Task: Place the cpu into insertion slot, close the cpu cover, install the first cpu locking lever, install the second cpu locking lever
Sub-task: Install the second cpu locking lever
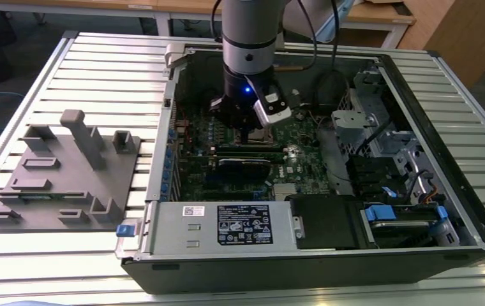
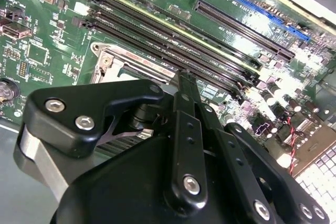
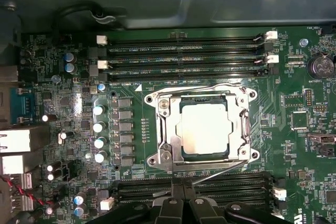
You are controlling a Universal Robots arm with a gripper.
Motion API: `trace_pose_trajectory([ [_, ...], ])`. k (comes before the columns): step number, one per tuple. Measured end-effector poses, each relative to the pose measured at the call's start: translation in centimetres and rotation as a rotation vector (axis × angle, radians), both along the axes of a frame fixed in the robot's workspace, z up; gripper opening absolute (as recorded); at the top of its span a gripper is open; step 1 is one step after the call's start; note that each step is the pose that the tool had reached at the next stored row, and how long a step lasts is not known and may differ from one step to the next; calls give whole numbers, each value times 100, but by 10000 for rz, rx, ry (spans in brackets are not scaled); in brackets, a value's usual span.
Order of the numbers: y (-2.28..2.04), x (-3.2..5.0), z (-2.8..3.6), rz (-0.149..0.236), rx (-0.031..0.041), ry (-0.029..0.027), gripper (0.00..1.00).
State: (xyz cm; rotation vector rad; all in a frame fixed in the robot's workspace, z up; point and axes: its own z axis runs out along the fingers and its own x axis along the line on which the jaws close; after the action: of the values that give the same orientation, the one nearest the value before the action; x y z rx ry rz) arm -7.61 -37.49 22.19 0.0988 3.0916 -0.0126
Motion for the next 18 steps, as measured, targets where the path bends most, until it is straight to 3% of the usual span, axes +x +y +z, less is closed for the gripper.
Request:
trace_pose_trajectory([
  [13, 0, -24, -60, -1, -2, 2, 11],
  [18, 0, -96, -62, -2, 0, 1, 11],
])
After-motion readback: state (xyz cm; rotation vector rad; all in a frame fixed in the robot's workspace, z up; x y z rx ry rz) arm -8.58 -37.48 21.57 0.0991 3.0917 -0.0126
